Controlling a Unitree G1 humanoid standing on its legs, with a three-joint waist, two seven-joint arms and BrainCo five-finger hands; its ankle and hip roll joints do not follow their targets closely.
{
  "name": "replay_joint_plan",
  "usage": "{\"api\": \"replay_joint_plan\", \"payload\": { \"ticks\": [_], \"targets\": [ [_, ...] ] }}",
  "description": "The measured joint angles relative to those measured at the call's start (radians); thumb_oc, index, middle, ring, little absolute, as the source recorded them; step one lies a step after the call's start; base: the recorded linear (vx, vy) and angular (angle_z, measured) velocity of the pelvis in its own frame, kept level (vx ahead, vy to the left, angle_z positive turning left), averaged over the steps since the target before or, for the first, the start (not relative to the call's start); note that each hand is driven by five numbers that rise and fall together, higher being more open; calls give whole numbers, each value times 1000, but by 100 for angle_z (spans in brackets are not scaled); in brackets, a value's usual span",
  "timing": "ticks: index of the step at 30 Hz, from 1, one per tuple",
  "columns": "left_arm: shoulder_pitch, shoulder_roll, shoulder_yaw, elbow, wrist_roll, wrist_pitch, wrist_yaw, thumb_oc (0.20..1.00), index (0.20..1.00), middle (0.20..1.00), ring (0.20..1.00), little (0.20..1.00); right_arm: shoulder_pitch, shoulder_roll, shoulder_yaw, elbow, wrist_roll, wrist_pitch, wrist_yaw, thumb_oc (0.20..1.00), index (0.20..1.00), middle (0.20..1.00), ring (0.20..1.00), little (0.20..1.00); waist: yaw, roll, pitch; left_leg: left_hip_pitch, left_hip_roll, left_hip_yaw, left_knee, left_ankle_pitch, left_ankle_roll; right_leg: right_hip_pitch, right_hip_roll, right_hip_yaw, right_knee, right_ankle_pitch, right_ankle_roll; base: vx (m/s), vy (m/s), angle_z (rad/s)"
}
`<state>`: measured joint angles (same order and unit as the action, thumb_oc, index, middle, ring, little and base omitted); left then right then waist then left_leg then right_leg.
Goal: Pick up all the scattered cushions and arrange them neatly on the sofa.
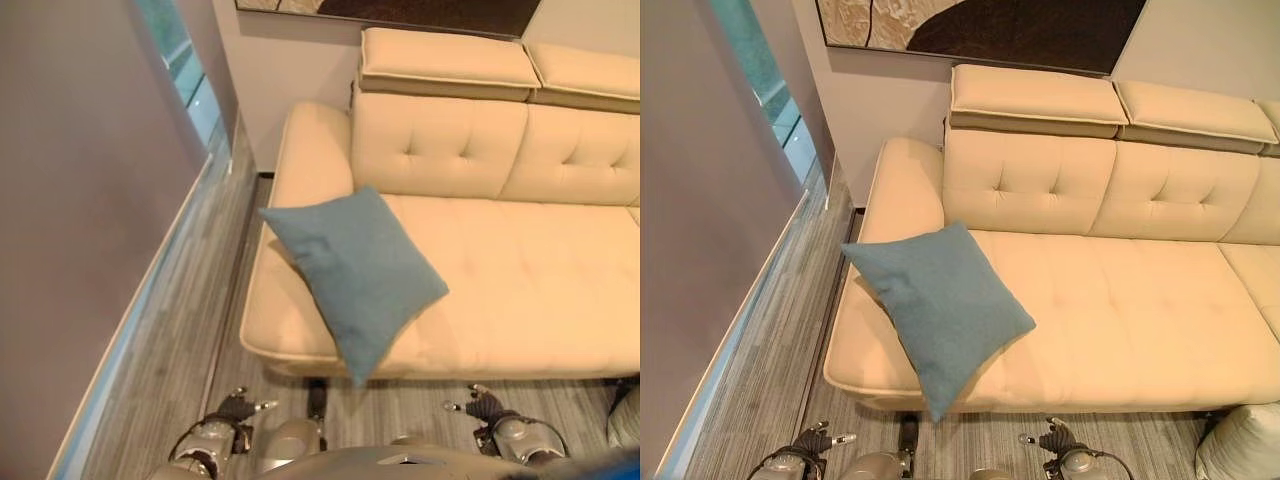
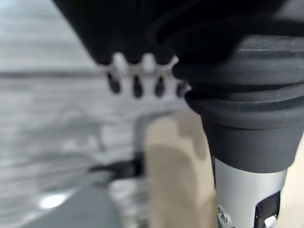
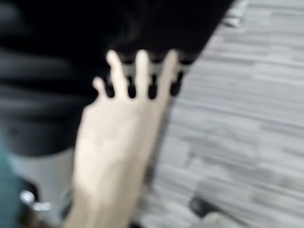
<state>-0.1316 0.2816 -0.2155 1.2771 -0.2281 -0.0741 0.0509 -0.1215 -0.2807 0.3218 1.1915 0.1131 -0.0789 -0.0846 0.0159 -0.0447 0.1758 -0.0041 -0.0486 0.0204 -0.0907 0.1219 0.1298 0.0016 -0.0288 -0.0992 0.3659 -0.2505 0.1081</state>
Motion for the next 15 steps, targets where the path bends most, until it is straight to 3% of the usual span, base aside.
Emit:
{"api": "replay_joint_plan", "payload": {
  "ticks": [2, 5, 6, 7, 9, 11, 12, 15],
  "targets": [
    [-32, 23, 0, -9, -19, -9, 3, 1000, 1000, 1000, 1000, 1000, -1, 3, 0, -46, 1, -7, -2, 1000, 1000, 1000, 1000, 1000, -2, 4, 1, 21, -9, -4, 0, -11, -6, -92, -33, 2, 65, 3, 4, 77, 16, 22],
    [-32, 48, 0, -46, -30, -22, 23, 1000, 1000, 1000, 1000, 1000, -16, 0, -1, -69, 1, -14, -8, 1000, 1000, 1000, 1000, 1000, 7, 1, -1, 44, -12, -10, 0, -45, -24, -124, -71, 1, -47, 62, 20, 112, -59, 16],
    [-31, 51, 1, -54, -38, -19, 32, 1000, 1000, 1000, 1000, 1000, -20, -8, -5, -96, 1, -13, -11, 1000, 1000, 1000, 1000, 1000, 10, 2, 0, 52, -11, -17, 1, -51, -28, -131, -93, 3, -110, 94, 22, 110, -78, 6],
    [-2, 59, 7, -155, -61, -17, 50, 1000, 1000, 1000, 1000, 1000, 3, -34, -39, -214, 1, -13, -17, 1000, 1000, 1000, 1000, 1000, 5, 11, 6, 47, -12, -34, 0, -59, -25, -130, -125, 15, -213, 153, 46, 64, -75, 17],
    [9, 66, 13, -230, -69, -41, 70, 1000, 1000, 1000, 1000, 1000, 10, -56, -61, -274, 0, -27, -37, 1000, 1000, 1000, 1000, 1000, 0, 4, 6, 64, -12, -38, 0, -57, -36, -83, -148, 35, -262, 230, 71, 75, -130, 17],
    [87, 99, 31, -417, -105, -59, 87, 1000, 1000, 1000, 1000, 1000, 40, -60, -88, -363, -1, -33, -50, 1000, 1000, 1000, 1000, 1000, 24, -39, -12, 74, -17, -26, 0, -74, -58, -18, -157, -27, -358, 287, 53, 65, -133, -14],
    [119, 111, 43, -509, -117, -62, 89, 1000, 1000, 1000, 1000, 1000, 58, -73, -88, -398, -11, -35, -54, 1000, 1000, 1000, 1000, 1000, 31, -50, -9, 74, -10, -31, 2, -77, -78, 25, -141, -35, -422, 320, 23, 53, -84, -8],
    [171, 86, 64, -620, -148, -72, 89, 1000, 1000, 1000, 1000, 1000, 89, -131, -115, -469, -31, -33, -55, 1000, 1000, 1000, 1000, 1000, 29, -23, -3, 76, 33, -34, 0, -81, -114, 49, -95, -44, -458, 338, 5, 73, -174, 3]
  ]
}}
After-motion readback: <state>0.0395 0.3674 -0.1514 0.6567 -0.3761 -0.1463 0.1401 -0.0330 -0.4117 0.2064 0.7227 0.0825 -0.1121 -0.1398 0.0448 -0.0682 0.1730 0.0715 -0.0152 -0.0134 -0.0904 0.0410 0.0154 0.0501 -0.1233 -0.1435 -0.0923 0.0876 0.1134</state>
